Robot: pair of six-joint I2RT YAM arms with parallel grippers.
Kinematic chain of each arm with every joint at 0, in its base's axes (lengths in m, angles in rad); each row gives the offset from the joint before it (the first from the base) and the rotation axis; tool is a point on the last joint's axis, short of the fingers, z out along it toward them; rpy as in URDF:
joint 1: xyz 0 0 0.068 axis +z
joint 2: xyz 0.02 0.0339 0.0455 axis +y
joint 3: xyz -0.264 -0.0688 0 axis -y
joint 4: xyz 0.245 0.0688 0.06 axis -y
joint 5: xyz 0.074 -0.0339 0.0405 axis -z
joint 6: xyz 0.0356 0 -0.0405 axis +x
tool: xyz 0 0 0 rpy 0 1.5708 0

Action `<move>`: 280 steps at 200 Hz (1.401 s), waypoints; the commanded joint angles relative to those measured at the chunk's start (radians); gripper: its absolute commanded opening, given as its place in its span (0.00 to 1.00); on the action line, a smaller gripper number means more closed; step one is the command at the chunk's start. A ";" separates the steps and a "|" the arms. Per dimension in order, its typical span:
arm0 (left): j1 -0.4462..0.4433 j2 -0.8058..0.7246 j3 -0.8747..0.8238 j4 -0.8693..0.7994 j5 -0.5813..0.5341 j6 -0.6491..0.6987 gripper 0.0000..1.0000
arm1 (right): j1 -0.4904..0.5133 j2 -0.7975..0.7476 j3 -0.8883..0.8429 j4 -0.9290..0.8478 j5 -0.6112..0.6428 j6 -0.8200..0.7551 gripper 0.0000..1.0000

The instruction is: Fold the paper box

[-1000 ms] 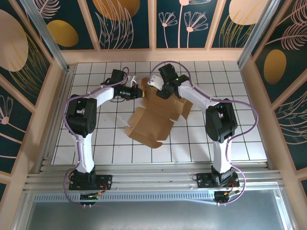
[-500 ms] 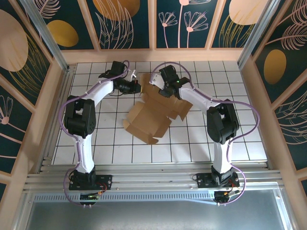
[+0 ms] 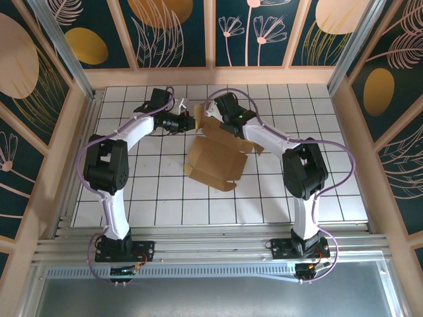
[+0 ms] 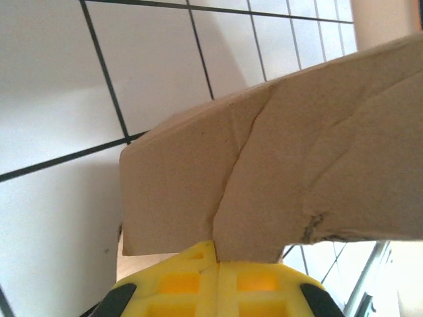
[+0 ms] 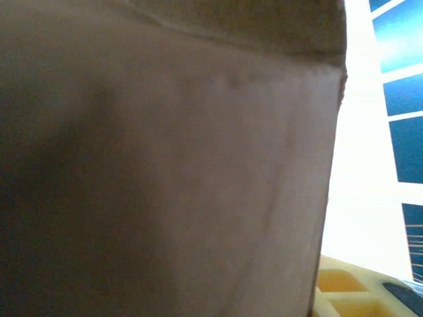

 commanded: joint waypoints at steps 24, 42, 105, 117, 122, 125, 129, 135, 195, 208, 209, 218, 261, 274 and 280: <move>-0.018 -0.077 -0.144 0.272 0.080 -0.305 0.00 | 0.026 0.021 -0.005 0.062 0.156 -0.056 0.45; -0.032 -0.079 -0.189 0.349 0.085 -0.386 0.00 | 0.035 0.026 -0.007 0.083 0.160 -0.060 0.45; -0.065 -0.055 -0.332 0.501 0.041 -0.518 0.00 | 0.045 0.029 -0.027 0.105 0.157 -0.051 0.45; -0.066 -0.053 -0.358 0.505 0.015 -0.511 0.00 | 0.050 0.028 -0.034 0.099 0.149 -0.046 0.45; -0.066 -0.050 -0.370 0.512 0.009 -0.512 0.00 | 0.052 0.027 -0.038 0.096 0.145 -0.043 0.45; -0.066 -0.048 -0.379 0.519 0.007 -0.514 0.00 | 0.054 0.028 -0.039 0.092 0.139 -0.041 0.45; -0.065 -0.044 -0.391 0.535 0.008 -0.521 0.00 | 0.056 0.025 -0.041 0.088 0.132 -0.038 0.45; -0.066 -0.037 -0.407 0.566 0.012 -0.533 0.00 | 0.059 0.023 -0.045 0.084 0.124 -0.036 0.46; -0.064 -0.074 -0.464 0.735 -0.003 -0.456 0.06 | 0.064 -0.011 -0.101 0.091 0.092 -0.033 0.47; -0.061 -0.138 -0.452 0.673 -0.072 -0.348 0.12 | 0.064 -0.013 -0.104 0.090 0.090 -0.031 0.47; -0.061 -0.143 -0.450 0.667 -0.080 -0.338 0.13 | 0.064 -0.013 -0.103 0.090 0.091 -0.032 0.47; -0.061 -0.195 -0.440 0.604 -0.168 -0.257 0.14 | 0.064 -0.013 -0.104 0.089 0.088 -0.031 0.48; 0.019 -0.303 -0.347 0.424 -0.514 -0.070 0.29 | 0.065 -0.007 -0.101 0.080 0.071 -0.028 0.48; 0.045 -0.226 -0.266 0.376 -0.513 -0.029 0.27 | 0.065 -0.006 -0.097 0.075 0.066 -0.025 0.48; 0.051 -0.187 -0.218 0.343 -0.514 -0.005 0.26 | 0.065 -0.006 -0.092 0.072 0.064 -0.022 0.48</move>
